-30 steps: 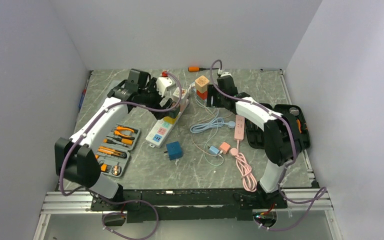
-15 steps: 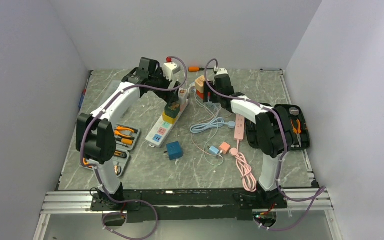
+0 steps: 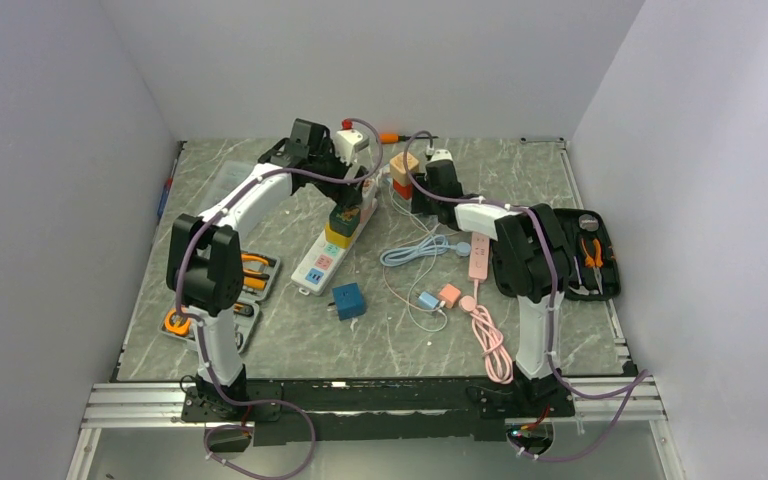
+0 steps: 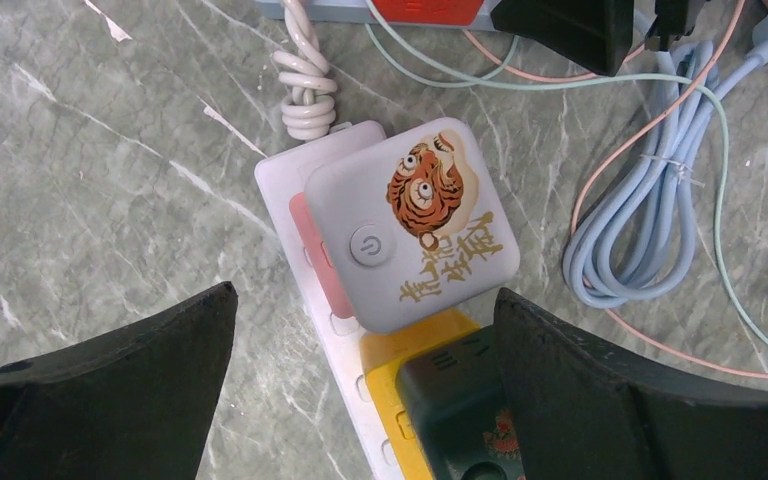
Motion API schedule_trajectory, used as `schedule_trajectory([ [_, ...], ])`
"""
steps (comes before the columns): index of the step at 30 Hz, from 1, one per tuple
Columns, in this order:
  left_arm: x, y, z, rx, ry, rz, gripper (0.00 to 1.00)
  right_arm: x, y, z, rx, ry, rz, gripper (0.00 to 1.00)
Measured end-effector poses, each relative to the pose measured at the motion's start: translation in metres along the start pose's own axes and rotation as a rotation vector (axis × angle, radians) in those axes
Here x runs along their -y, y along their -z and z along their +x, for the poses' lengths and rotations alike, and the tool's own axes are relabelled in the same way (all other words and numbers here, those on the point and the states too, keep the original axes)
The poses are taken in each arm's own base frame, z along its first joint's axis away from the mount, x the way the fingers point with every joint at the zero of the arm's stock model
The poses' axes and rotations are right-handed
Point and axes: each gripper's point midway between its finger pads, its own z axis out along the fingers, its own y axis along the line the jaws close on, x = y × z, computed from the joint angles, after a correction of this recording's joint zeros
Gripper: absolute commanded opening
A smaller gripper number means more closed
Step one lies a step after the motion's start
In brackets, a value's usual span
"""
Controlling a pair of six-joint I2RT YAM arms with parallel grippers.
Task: Pull the plug off the socket
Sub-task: Move the socket to the center of the board.
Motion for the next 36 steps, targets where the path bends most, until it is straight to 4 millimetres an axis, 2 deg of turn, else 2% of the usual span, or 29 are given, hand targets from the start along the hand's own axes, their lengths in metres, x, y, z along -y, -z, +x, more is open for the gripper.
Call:
schedule_trajectory([
  [2,0.002,-0.001,0.0,0.0,-0.017,0.001,0.99,0.0,-0.001,0.002,0.007,-0.008,-0.004,0.4],
  [7,0.003,-0.004,-0.002,0.006,-0.077,0.001,0.99,-0.001,0.002,0.003,0.033,-0.023,-0.023,0.32],
  [10,0.003,-0.003,-0.004,0.024,-0.115,-0.006,0.99,-0.003,0.011,0.01,0.05,-0.036,-0.034,0.3],
  [17,0.005,0.02,-0.003,0.044,-0.211,-0.039,0.99,-0.013,0.046,0.064,-0.032,-0.039,-0.054,0.29],
  [20,0.008,0.029,-0.001,0.045,-0.241,-0.041,0.99,-0.018,0.059,0.077,-0.048,-0.045,-0.067,0.23],
  [25,0.014,0.042,0.005,0.033,-0.283,-0.037,0.99,-0.027,0.081,0.097,-0.071,-0.06,-0.083,0.0],
  [30,0.019,0.052,0.013,0.0,-0.312,-0.022,0.99,-0.048,0.112,0.125,-0.09,-0.04,-0.12,0.0],
  [31,0.021,0.054,0.014,-0.003,-0.316,-0.019,0.99,-0.052,0.117,0.131,-0.095,-0.035,-0.129,0.02],
  [32,0.022,0.056,0.015,-0.009,-0.319,-0.014,0.99,-0.057,0.124,0.137,-0.098,-0.028,-0.138,0.1],
  [36,0.034,0.07,0.027,-0.058,-0.336,0.033,0.99,-0.065,0.148,0.154,-0.117,-0.045,-0.165,0.57],
])
